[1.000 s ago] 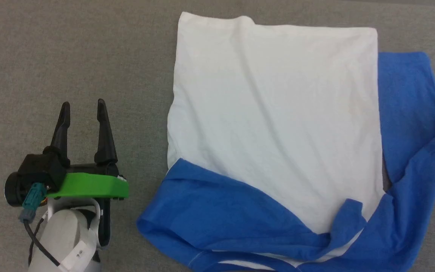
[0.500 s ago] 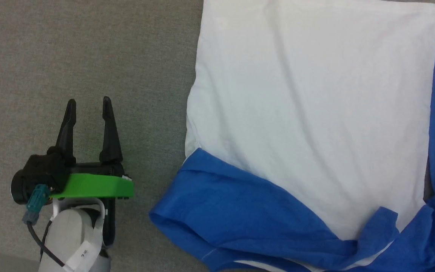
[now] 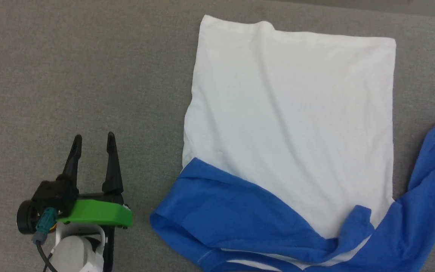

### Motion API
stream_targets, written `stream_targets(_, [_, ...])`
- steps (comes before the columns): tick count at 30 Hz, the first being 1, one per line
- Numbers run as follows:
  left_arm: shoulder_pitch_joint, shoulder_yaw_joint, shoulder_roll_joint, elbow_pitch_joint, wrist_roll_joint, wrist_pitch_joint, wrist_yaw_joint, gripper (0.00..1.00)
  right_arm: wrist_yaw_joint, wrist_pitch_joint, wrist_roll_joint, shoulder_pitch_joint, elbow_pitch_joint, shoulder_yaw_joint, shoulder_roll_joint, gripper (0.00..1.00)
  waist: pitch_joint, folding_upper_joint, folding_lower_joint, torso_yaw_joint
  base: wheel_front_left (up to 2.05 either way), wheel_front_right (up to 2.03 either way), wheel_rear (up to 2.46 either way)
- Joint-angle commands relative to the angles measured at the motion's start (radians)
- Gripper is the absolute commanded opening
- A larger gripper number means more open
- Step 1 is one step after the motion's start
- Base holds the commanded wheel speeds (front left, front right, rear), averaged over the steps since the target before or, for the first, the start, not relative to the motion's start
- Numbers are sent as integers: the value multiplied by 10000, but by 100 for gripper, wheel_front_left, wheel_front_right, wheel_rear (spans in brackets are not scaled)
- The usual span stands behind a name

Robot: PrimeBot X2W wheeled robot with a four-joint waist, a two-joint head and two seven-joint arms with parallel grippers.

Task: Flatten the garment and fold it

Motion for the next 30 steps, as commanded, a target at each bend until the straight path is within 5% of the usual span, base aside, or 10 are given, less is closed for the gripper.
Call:
stream_targets(1, [236, 28, -37, 54, 83, -35, -47, 100, -15, -190, 115, 362, -233, -100, -10, 0, -1045, -1, 0, -607, 0, 0, 0])
stream_targets(9, [850, 143, -45, 241, 188, -36, -152, 100, -15, -631, 617, 2254, -2373, -544, 432, 0, -2013, -1, 0, -1137, 0, 0, 0])
stream_targets(16, [1165, 150, -64, 281, 190, -36, -196, 100, -15, -319, 1228, 3484, -5076, 119, 1136, 0, -2459, -1, 0, -1335, 0, 0, 0])
stream_targets(23, [1192, 116, -80, 257, 206, -36, -205, 100, -15, 550, 1688, 4438, -7539, 2465, 1458, 0, -2536, -1, 0, -1335, 0, 0, 0])
stream_targets(30, [1129, 67, -95, 246, 198, -36, -205, 100, -15, 1054, 1936, 4630, -8242, 5934, 1480, 0, -2468, -1, 0, -1226, 0, 0, 0])
